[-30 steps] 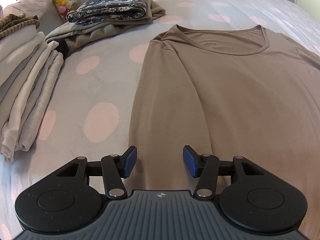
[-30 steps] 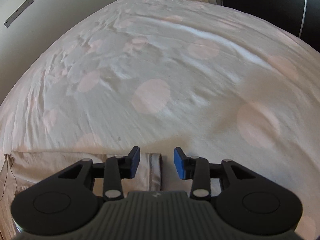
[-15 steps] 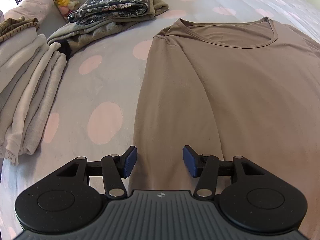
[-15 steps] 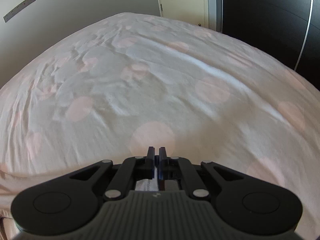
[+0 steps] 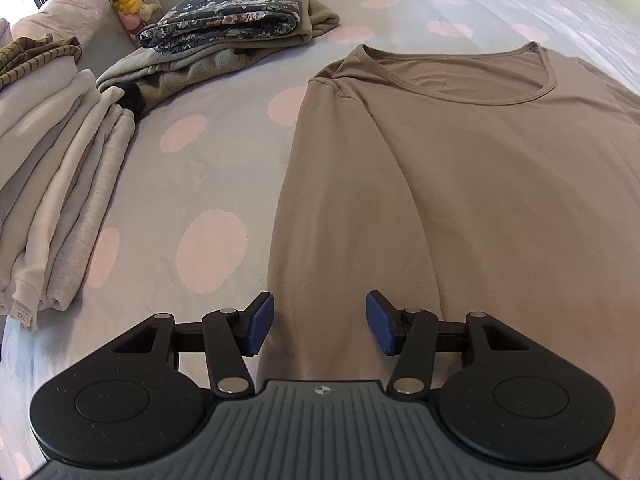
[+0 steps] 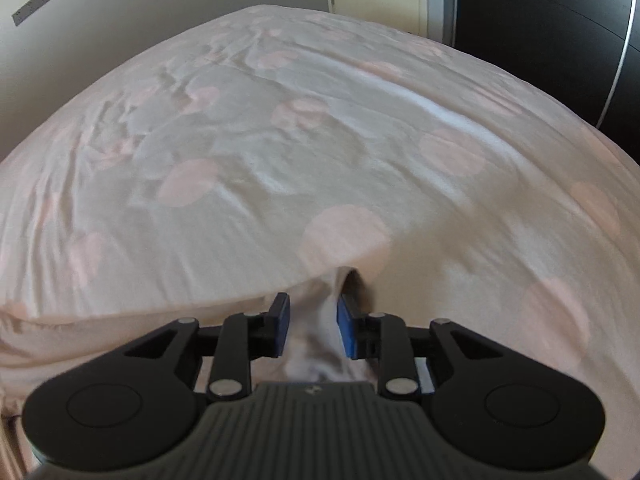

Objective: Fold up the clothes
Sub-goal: 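Release the sleeve with the right gripper and withdraw both tools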

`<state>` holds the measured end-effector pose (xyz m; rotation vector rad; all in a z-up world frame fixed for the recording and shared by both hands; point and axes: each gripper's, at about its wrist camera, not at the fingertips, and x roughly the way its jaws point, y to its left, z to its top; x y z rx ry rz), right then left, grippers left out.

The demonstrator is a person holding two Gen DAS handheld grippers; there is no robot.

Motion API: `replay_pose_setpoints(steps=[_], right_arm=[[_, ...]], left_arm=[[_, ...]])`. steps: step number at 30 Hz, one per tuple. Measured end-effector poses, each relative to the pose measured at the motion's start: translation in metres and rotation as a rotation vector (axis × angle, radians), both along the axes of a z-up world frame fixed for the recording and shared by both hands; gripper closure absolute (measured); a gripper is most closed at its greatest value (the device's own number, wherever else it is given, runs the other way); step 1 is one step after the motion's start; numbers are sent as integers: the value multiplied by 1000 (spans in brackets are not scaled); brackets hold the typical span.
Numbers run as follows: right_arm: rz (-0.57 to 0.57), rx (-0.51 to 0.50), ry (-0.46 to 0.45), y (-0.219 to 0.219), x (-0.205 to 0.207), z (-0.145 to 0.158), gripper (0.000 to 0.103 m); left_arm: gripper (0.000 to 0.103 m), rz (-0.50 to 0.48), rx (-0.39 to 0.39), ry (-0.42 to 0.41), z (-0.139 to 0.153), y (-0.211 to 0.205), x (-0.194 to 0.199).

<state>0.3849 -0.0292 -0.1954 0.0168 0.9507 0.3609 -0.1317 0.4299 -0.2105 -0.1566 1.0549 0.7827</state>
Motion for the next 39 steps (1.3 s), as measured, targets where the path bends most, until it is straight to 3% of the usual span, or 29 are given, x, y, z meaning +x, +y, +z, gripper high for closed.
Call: replay_pose_setpoints(steps=[2, 8, 17, 23, 26, 30, 39], right_arm=[[57, 44, 3, 13, -25, 11, 64], [246, 109, 75, 66, -104, 26, 63], [556, 131, 142, 140, -220, 24, 63], [704, 179, 137, 161, -283, 12, 52], [747, 128, 48, 164, -303, 10, 50], [768, 146, 36, 162, -302, 12, 44], [784, 108, -25, 165, -310, 10, 42]], left_arm=[[54, -5, -10, -18, 3, -2, -3], [54, -28, -34, -45, 12, -9, -13], [51, -24, -108, -125, 34, -16, -34], [46, 8, -195, -137, 40, -15, -48], [46, 29, -223, -132, 40, -11, -56], [46, 83, -237, -153, 45, -3, -68], [46, 137, -311, -188, 52, 13, -85]])
